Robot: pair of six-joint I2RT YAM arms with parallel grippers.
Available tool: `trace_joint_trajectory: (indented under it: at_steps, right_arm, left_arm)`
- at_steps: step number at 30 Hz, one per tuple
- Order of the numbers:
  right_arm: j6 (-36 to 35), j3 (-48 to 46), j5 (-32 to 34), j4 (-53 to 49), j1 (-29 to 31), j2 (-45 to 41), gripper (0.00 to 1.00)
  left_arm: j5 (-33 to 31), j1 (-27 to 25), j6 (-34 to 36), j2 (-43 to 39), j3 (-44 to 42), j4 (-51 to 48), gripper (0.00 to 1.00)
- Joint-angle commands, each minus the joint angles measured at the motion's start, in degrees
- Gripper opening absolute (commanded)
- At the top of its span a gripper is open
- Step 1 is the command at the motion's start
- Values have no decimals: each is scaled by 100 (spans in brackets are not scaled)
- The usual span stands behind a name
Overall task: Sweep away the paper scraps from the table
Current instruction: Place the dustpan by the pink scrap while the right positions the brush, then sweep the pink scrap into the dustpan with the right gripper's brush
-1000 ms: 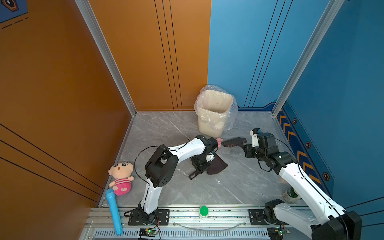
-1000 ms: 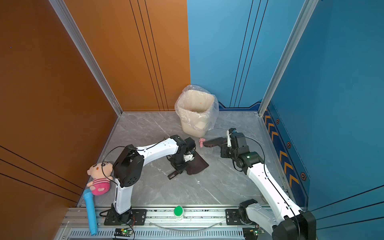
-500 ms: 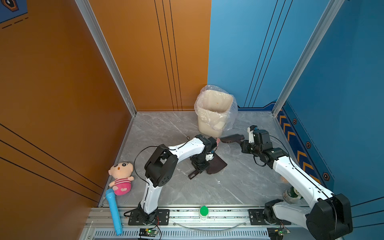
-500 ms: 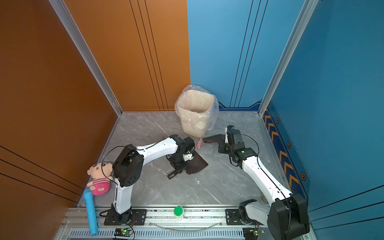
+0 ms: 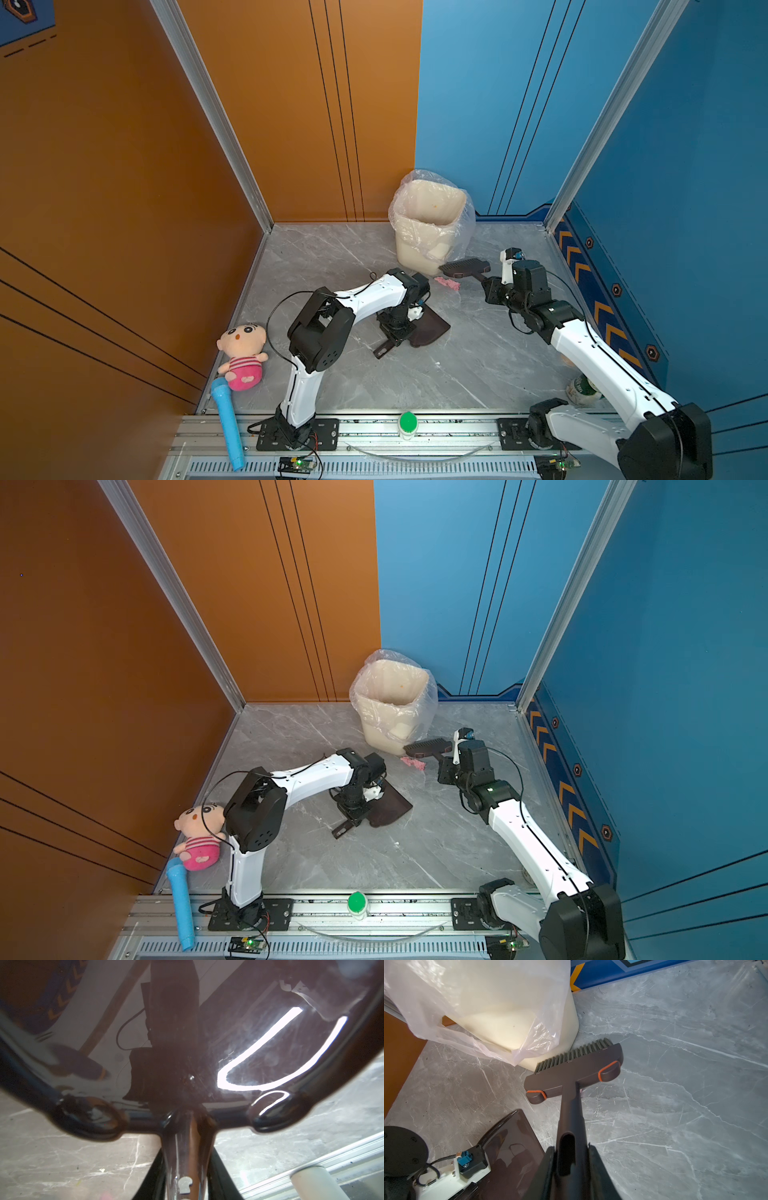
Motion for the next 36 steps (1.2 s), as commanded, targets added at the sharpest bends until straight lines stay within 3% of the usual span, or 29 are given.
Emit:
trace_joint_trajectory:
  at_steps: [1,10,17,28,36]
  right_arm:
    - [114,-64,66,17,-14,-39,0]
    - [-87,-81,-180,-831,105,-121,0]
    - [-157,-116,-1130,-1177,392,-391,0]
    - [-607,137,-1969,-2112,469,-720,0]
    - [-615,260,-1877,-2270,299,-1281,0]
  left_arm:
    - [-28,31,-71,12,5,-121,0]
    - [-14,-14,-49,86,150,-117,0]
    - [43,-58,-27,221,252,-123,0]
    - [74,9,-112,73,118,42,0]
    - [159,179,-303,-388,-226,582,0]
